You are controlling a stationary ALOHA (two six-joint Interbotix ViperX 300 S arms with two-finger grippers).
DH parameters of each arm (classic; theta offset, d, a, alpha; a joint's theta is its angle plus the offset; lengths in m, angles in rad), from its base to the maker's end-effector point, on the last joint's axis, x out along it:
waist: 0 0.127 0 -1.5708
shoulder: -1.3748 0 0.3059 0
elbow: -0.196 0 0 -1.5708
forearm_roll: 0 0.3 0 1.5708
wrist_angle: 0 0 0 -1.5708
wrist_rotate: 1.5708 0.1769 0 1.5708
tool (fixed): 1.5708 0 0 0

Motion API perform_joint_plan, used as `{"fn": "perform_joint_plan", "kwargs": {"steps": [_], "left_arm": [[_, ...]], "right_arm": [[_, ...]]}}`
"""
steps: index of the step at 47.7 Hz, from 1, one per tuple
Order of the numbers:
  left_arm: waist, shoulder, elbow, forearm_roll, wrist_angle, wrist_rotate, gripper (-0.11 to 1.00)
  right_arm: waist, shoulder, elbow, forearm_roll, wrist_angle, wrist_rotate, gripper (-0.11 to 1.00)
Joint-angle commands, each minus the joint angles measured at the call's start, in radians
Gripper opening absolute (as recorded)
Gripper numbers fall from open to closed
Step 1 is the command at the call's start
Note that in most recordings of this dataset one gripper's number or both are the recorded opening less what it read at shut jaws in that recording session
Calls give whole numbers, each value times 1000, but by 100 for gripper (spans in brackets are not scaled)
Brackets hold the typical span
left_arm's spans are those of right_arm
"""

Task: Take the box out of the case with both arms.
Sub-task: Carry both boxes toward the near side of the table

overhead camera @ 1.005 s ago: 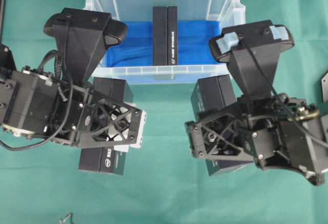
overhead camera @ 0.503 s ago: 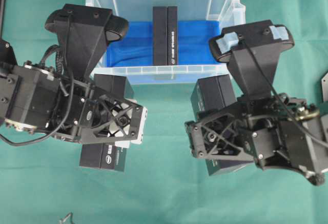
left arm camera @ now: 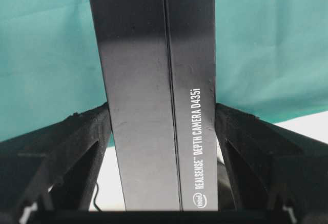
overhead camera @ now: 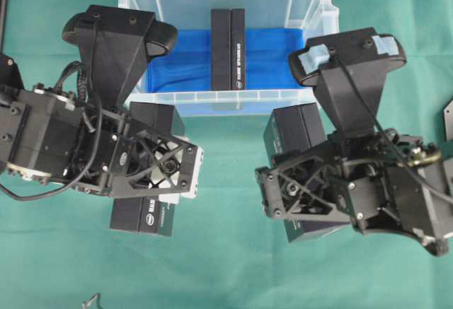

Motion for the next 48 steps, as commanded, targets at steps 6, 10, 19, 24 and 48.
{"fn": "perform_joint_plan", "kwargs": {"steps": [6, 10, 19, 24, 48], "left_arm": [[2, -11, 20, 5, -8, -5, 64], [-2, -11, 52, 11, -15, -11, 64], [-25, -11, 149, 18, -127, -67, 64], [-38, -14, 213, 23, -198, -103, 64], [-43, 11, 459, 37, -451, -163, 64]], "right_arm": [[2, -2, -8, -8, 0, 2, 67], [2, 14, -2, -8, 0, 2, 67], [5, 51, 31, 2, -18, 5, 67], [5, 66, 57, 3, -40, 14, 67], [8, 78, 337, 11, -342, 117, 67]]}}
